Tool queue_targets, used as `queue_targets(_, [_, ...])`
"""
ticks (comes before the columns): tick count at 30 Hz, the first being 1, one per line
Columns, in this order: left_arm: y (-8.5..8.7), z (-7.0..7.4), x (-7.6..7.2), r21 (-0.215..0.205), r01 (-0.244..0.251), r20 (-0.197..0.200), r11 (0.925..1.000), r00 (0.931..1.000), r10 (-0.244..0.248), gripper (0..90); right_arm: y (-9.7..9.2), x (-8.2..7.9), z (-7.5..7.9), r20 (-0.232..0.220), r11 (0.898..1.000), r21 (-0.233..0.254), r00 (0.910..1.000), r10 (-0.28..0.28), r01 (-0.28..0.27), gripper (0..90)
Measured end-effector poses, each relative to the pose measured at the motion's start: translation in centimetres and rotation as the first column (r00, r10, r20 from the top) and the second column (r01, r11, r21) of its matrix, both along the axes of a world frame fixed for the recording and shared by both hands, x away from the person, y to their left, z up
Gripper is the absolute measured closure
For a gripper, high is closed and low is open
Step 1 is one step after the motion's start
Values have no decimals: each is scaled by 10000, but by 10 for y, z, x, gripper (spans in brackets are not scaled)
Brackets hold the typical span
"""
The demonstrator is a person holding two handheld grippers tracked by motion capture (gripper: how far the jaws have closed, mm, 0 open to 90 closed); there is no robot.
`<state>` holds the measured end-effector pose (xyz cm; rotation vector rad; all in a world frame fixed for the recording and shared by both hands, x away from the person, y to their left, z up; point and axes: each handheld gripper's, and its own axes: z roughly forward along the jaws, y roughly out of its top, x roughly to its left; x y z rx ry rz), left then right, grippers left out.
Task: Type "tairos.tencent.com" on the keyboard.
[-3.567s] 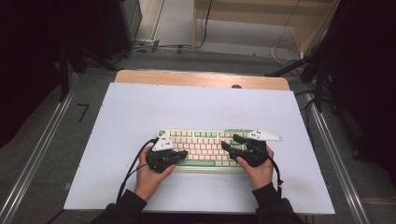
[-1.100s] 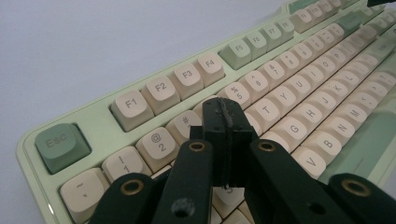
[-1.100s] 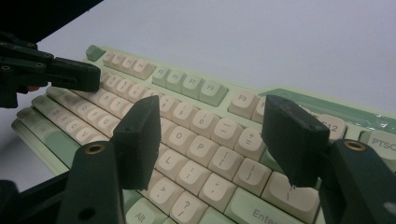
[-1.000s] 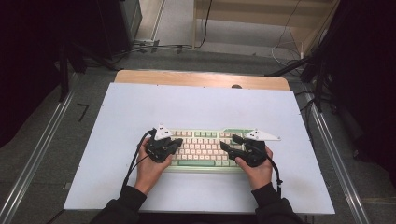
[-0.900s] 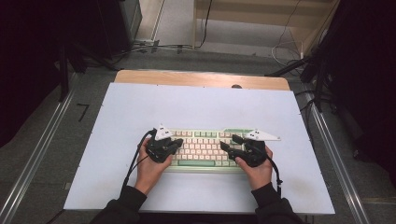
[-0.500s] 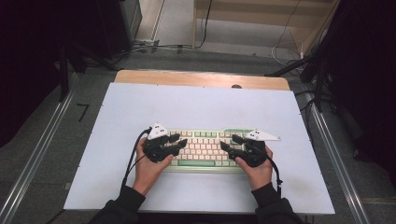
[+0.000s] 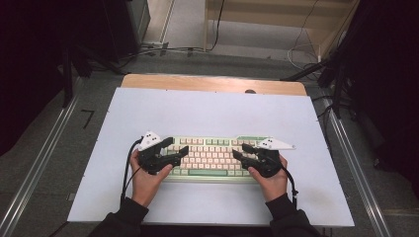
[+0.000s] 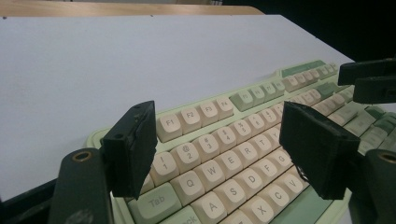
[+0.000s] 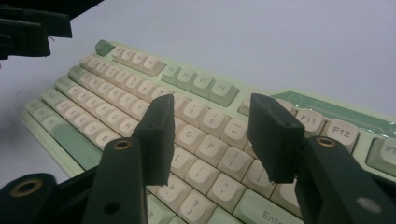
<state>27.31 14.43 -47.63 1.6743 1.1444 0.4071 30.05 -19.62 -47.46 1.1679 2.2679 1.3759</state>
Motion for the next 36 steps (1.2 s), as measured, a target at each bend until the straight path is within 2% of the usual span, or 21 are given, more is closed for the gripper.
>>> queue_targets(3, [1,-1,-1,68,-141,59,9999,9999,141,257,2,-1,0,22,9998,-23,9998,193,-193,575])
queue_targets(10, [2,-2,-1,90,-338,67,9994,9994,338,239,8,-4,1,49,9962,-89,9962,866,-866,833])
queue_targets(12, [2,-2,-1,41,-333,33,9994,9994,332,239,10,-5,2,32,9943,-109,9943,1064,-1064,875])
queue_targets(18, [4,-3,-1,55,-406,30,9992,9992,405,239,24,-7,0,-85,9856,-201,9858,1675,-1677,876])
queue_targets(24, [2,-4,-1,168,-347,26,9993,9994,347,239,44,-8,-8,-260,9746,-539,9760,2161,-2173,876])
queue_targets(32, [1,-4,-2,151,-316,30,9994,9995,316,240,59,-11,-14,-425,9601,-957,9647,2600,-2629,876])
queue_targets(36, [1,-4,-3,69,-334,83,9994,9994,334,240,62,-11,-15,-502,9580,-1098,9640,2610,-2650,876])
